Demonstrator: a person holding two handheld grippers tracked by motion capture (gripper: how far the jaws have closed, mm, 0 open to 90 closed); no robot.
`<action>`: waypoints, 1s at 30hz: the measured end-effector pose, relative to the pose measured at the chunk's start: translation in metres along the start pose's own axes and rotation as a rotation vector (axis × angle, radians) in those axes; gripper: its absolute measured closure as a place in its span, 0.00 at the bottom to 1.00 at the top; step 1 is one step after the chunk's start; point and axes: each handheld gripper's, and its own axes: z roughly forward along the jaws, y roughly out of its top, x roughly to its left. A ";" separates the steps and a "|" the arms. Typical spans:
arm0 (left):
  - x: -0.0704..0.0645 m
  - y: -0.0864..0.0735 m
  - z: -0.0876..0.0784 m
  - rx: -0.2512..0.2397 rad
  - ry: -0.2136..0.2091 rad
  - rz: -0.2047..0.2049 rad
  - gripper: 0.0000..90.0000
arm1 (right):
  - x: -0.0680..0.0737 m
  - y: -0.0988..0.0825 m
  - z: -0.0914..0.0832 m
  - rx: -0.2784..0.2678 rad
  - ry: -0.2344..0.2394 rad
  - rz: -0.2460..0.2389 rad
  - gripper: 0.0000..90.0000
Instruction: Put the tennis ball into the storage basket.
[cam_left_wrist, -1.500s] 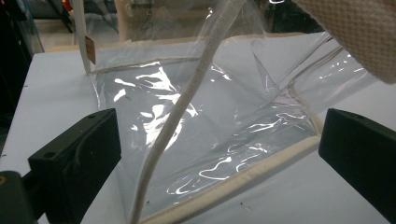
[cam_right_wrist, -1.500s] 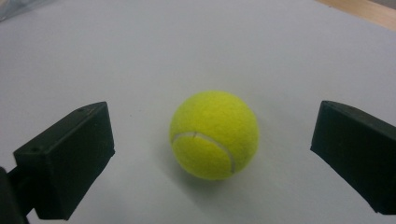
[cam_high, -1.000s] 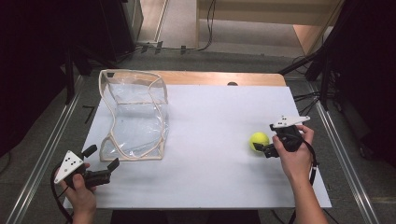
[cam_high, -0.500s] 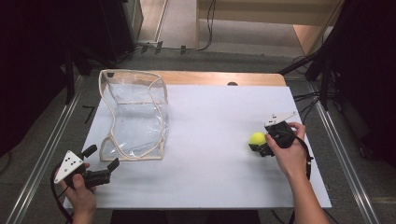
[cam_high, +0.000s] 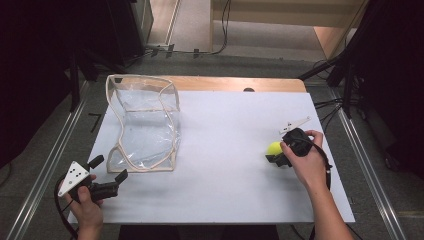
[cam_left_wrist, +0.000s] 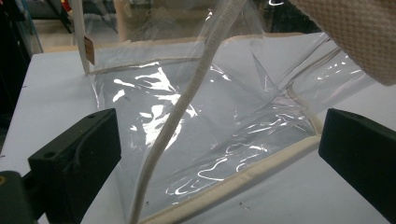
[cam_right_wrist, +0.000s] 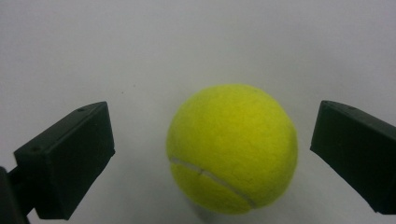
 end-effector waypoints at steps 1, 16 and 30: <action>0.000 0.000 0.000 0.000 0.001 0.000 0.00 | -0.001 0.000 0.001 0.007 0.007 -0.003 0.00; 0.000 0.000 0.000 -0.004 0.001 -0.004 0.00 | -0.003 0.004 0.014 0.105 0.001 0.020 0.00; 0.000 0.000 -0.001 -0.006 0.005 -0.003 0.00 | -0.005 0.004 0.022 0.160 -0.014 0.042 0.06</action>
